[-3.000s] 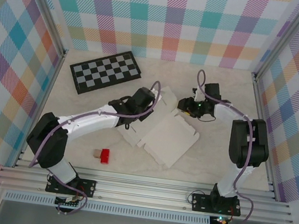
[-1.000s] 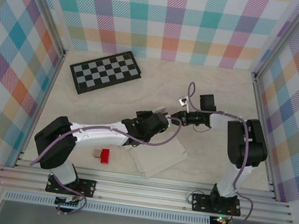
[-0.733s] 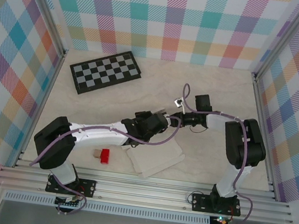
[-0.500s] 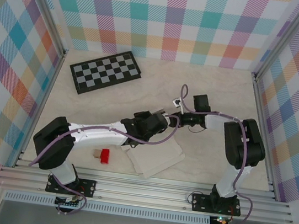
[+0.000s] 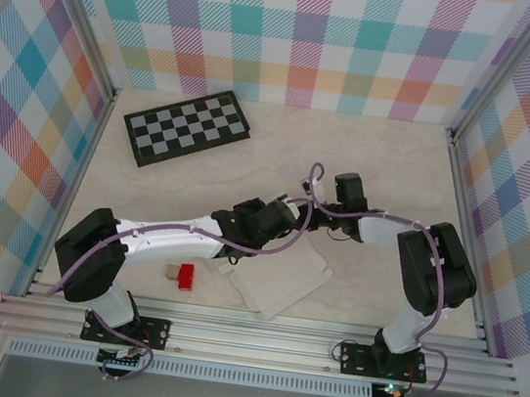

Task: Fold the paper box

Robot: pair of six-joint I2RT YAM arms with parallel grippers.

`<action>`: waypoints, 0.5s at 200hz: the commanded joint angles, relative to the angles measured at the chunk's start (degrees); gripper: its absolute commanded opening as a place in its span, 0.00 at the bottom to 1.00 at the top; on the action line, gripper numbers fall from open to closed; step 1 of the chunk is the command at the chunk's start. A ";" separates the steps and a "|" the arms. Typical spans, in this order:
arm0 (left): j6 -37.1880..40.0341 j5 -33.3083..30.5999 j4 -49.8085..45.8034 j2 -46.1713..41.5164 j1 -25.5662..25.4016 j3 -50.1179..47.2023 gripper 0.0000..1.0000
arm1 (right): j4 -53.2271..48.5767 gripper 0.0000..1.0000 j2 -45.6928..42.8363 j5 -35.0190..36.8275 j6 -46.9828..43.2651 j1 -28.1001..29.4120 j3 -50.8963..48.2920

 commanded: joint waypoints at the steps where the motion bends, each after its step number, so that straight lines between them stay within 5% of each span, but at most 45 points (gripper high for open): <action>1: -3.57 7.06 3.48 -0.87 -1.95 0.40 0.00 | 1.70 0.39 -0.84 0.92 -0.23 3.17 -2.05; 41: -5.17 7.28 2.58 -1.02 -1.99 0.74 0.00 | -0.37 0.40 -1.68 3.25 -0.71 3.67 -1.28; 100: -9.15 8.33 1.52 -1.57 -1.99 1.70 0.00 | 0.30 0.39 -4.38 19.69 3.89 6.63 -2.71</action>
